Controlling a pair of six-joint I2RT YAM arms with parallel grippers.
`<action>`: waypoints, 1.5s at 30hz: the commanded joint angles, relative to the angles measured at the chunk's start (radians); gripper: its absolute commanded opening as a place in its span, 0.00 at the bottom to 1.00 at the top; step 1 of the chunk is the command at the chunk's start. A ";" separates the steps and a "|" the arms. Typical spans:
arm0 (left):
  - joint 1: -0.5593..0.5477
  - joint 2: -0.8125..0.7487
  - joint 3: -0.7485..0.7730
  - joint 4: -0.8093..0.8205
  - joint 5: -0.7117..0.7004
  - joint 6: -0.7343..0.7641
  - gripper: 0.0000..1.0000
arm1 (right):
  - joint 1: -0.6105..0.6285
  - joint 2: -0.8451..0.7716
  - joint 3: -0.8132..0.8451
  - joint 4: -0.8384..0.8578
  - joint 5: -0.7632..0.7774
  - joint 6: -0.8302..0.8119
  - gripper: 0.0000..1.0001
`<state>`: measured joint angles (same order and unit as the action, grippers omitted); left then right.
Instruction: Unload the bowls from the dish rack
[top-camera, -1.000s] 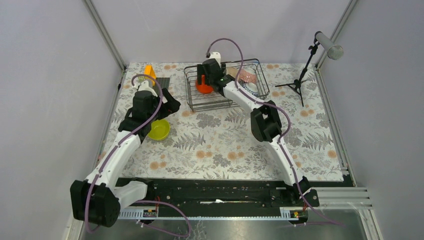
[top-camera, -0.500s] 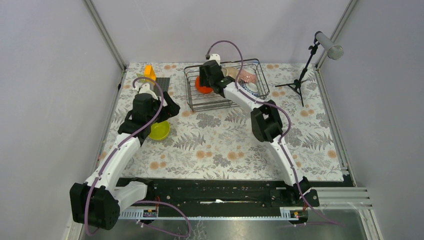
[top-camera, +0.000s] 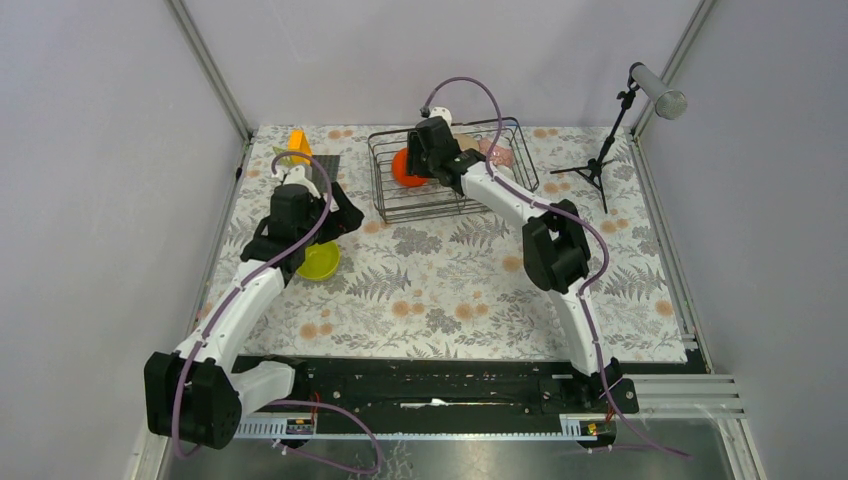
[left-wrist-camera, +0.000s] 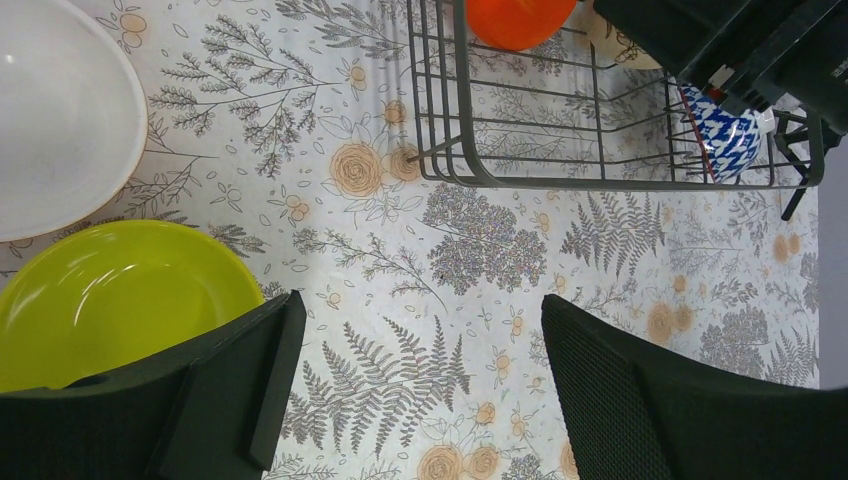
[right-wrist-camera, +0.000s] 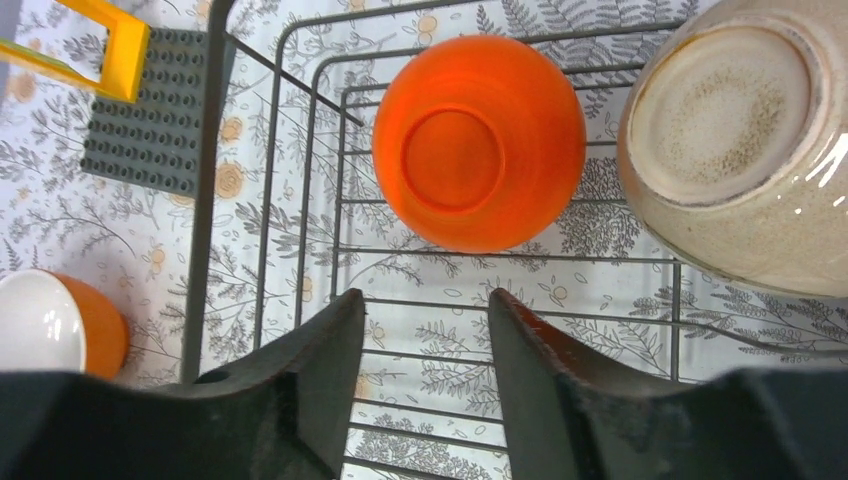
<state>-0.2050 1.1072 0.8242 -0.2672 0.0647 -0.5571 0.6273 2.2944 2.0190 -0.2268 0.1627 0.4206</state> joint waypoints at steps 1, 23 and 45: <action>0.001 0.001 0.041 0.057 0.031 0.004 0.93 | 0.003 -0.027 0.067 0.011 -0.001 0.025 0.60; 0.000 -0.158 0.042 -0.092 0.081 0.009 0.93 | 0.000 0.067 0.079 0.205 0.222 -0.033 0.89; 0.001 -0.215 0.056 -0.168 -0.022 0.072 0.99 | 0.006 0.168 0.230 0.150 0.153 -0.060 1.00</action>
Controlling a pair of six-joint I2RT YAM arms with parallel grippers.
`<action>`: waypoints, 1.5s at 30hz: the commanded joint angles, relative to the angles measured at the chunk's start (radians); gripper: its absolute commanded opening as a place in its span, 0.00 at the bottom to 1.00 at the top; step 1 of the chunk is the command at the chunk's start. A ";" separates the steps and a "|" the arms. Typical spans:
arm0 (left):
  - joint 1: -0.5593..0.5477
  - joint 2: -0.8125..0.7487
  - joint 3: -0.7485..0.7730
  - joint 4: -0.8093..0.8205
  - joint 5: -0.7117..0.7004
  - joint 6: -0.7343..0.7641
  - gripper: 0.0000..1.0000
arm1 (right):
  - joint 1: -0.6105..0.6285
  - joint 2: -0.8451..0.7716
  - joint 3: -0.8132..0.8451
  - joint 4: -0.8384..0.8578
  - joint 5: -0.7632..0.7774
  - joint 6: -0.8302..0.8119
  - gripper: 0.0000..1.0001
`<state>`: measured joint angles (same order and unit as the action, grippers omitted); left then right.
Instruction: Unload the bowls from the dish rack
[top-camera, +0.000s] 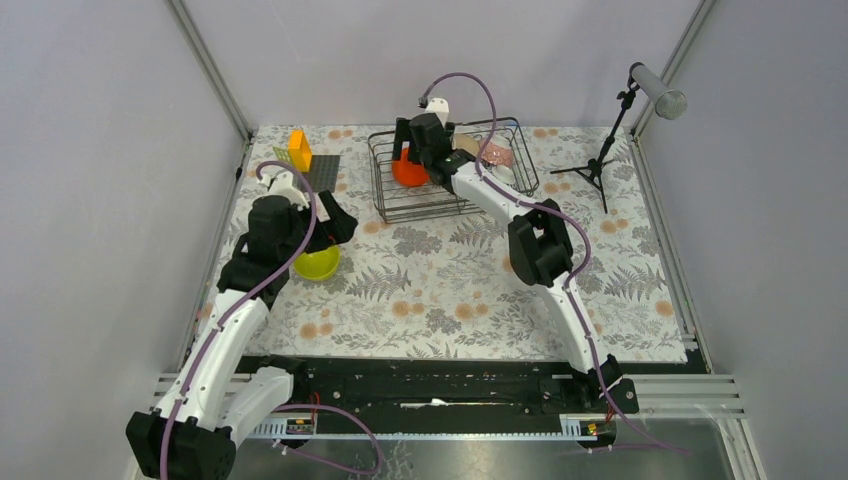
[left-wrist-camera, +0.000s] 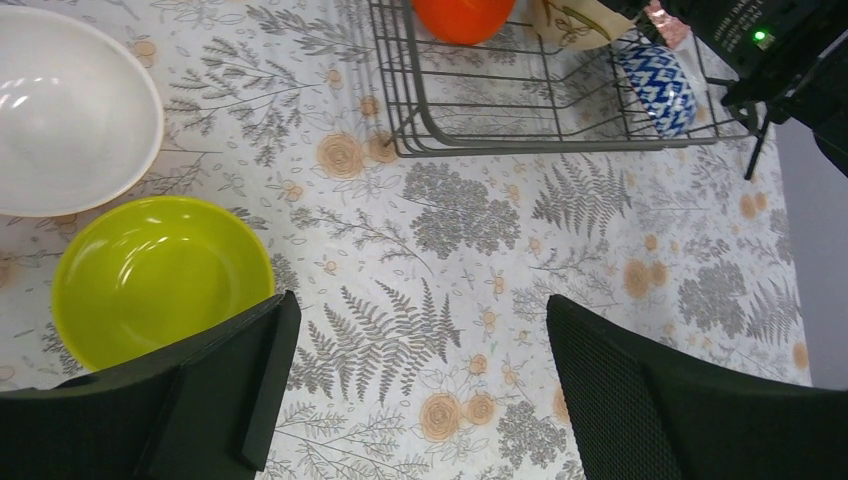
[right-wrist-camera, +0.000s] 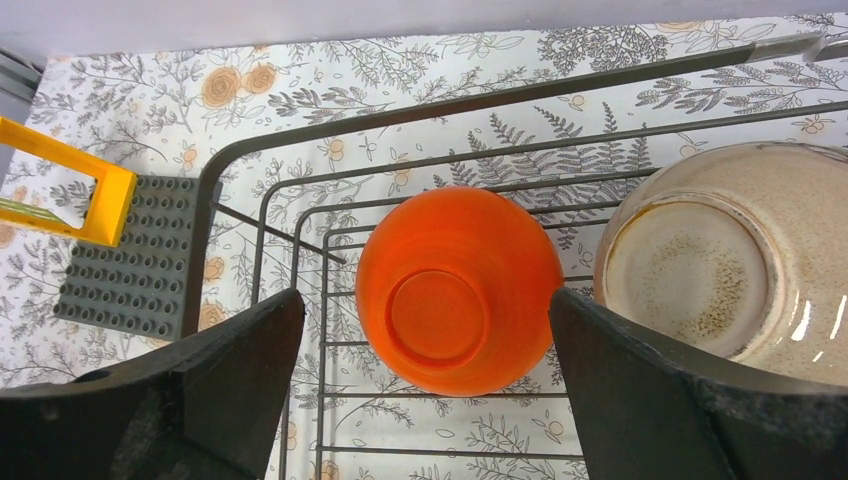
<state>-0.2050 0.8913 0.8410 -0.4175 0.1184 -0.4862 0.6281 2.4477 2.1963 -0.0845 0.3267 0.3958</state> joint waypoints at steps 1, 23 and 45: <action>0.001 0.004 0.046 -0.038 -0.107 -0.014 0.99 | 0.007 0.018 0.052 0.008 -0.011 -0.035 1.00; 0.001 0.025 0.032 0.031 -0.022 0.016 0.99 | 0.018 0.035 0.081 0.008 0.035 -0.057 1.00; 0.000 0.227 0.045 0.226 0.025 -0.013 0.99 | 0.018 0.007 0.057 0.010 -0.020 -0.074 1.00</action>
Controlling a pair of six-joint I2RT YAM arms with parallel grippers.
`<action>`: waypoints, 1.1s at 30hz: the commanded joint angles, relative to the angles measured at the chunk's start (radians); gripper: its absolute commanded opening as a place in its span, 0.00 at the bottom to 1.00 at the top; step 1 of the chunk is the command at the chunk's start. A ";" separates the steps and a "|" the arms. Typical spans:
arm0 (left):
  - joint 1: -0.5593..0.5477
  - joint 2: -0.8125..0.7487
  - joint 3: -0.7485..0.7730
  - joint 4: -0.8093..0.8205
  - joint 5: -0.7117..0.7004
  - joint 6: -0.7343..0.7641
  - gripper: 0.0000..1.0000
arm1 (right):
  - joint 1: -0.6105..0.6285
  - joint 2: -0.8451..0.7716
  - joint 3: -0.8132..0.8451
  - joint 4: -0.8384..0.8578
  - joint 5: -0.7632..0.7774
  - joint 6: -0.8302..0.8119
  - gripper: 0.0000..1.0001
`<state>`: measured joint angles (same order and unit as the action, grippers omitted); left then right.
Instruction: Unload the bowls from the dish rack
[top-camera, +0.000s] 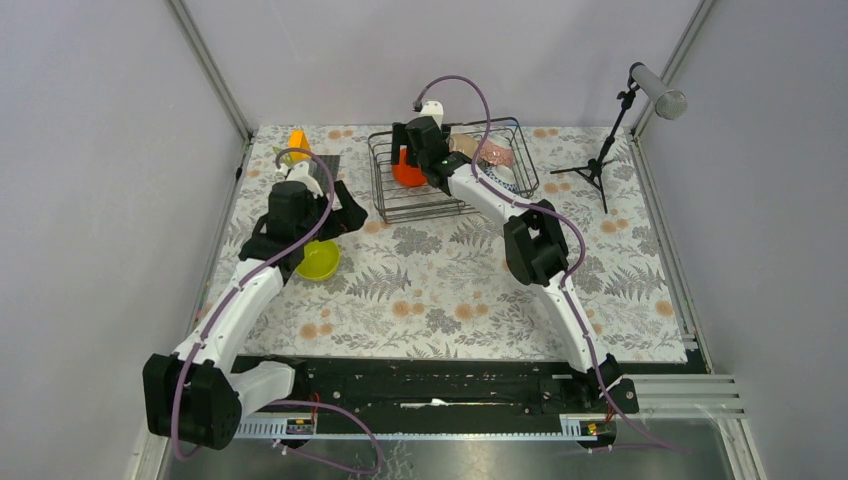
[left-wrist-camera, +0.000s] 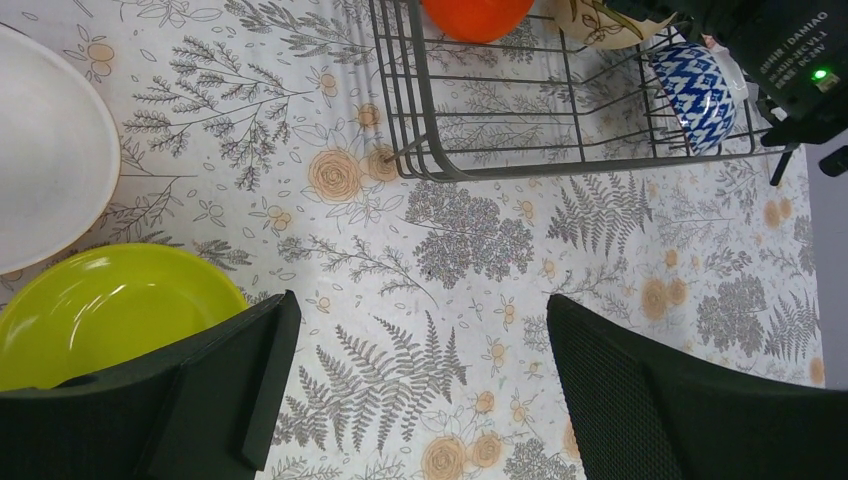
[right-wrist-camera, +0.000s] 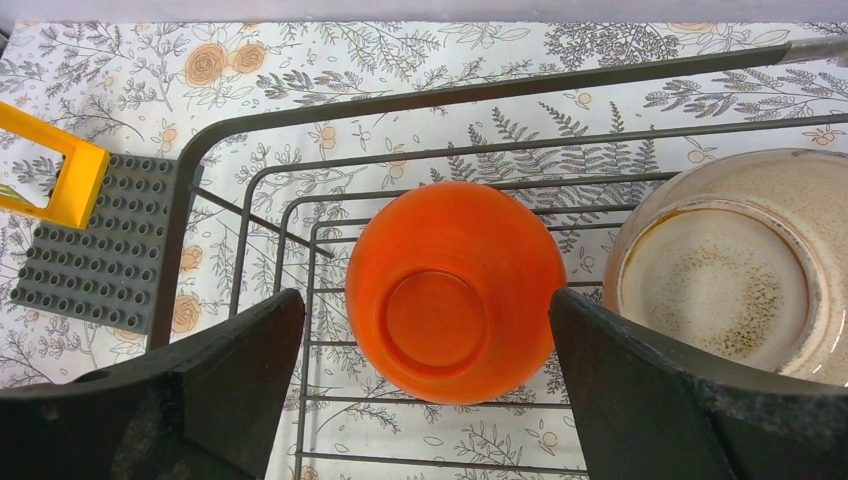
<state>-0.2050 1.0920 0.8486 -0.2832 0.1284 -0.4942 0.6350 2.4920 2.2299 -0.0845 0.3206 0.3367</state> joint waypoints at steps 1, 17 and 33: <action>0.000 0.033 0.039 0.099 0.012 -0.004 0.98 | 0.011 -0.039 0.022 0.012 -0.019 -0.015 1.00; -0.011 0.139 0.070 0.205 -0.040 -0.047 0.96 | 0.010 -0.061 0.016 0.023 -0.009 0.015 1.00; -0.048 0.317 0.174 0.201 -0.057 -0.049 0.87 | 0.012 -0.053 -0.003 0.001 0.001 0.130 0.99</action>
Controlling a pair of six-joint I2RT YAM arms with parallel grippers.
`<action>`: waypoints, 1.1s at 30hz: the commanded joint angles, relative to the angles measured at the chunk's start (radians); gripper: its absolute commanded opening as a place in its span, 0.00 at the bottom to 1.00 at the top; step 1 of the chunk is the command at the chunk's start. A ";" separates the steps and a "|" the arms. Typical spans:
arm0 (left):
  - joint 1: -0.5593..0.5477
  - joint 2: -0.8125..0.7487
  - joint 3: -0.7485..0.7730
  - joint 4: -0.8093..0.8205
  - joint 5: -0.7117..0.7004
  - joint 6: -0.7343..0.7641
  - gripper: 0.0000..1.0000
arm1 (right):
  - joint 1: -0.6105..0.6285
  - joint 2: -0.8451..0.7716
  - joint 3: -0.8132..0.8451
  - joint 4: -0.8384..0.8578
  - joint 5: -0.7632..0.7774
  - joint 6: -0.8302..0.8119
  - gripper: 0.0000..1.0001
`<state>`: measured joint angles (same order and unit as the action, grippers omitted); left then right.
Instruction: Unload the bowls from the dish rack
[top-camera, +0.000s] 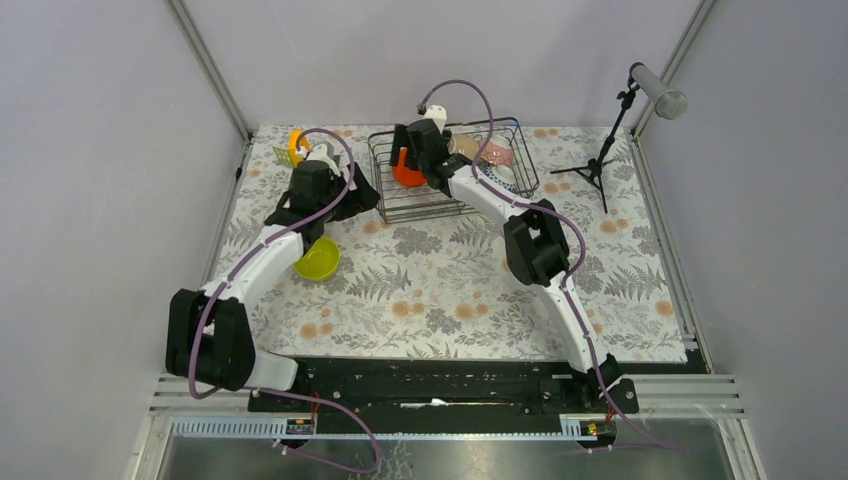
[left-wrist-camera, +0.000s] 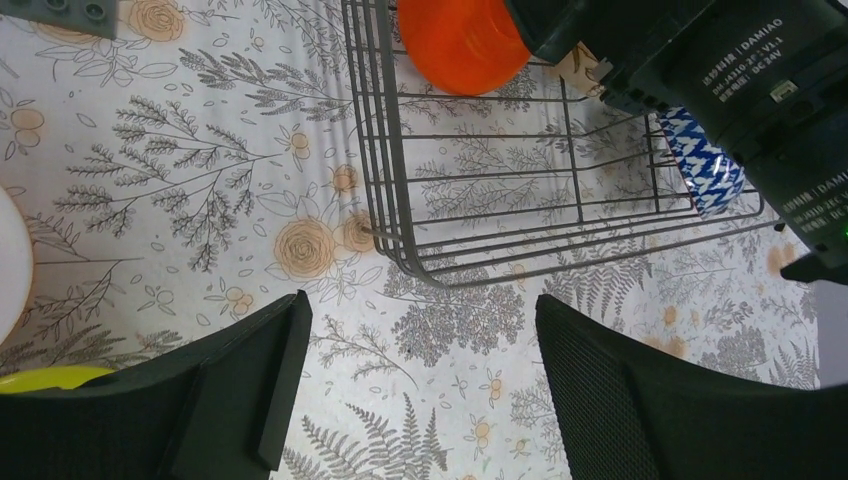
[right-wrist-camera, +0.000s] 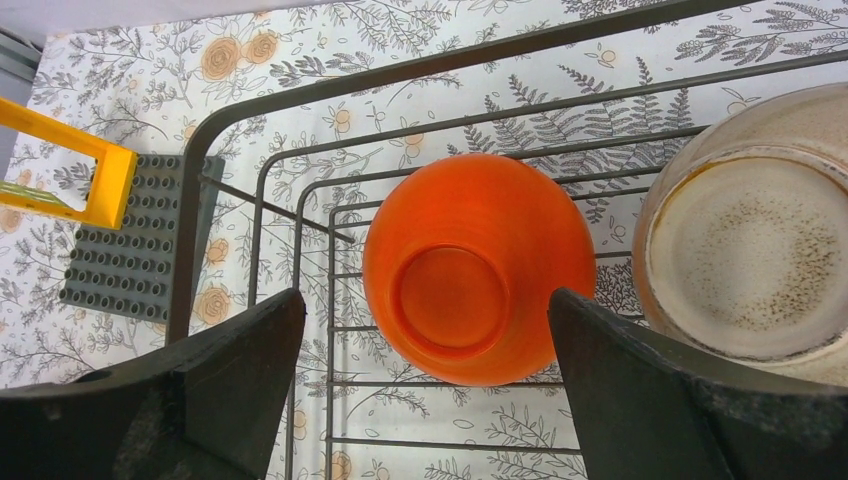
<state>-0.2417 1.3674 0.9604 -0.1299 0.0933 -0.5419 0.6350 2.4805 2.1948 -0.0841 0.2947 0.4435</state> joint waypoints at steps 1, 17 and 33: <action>-0.015 0.054 0.071 0.047 -0.029 -0.001 0.86 | 0.012 -0.029 0.045 -0.006 0.033 0.025 1.00; -0.028 0.266 0.207 0.035 -0.086 0.018 0.70 | 0.008 0.163 0.202 -0.036 0.083 -0.029 1.00; -0.027 0.274 0.192 0.045 -0.070 0.014 0.51 | 0.008 0.014 0.088 -0.134 -0.030 0.011 0.75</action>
<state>-0.2672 1.6806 1.1469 -0.1295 0.0257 -0.5327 0.6346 2.5786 2.3142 -0.1394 0.3016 0.4290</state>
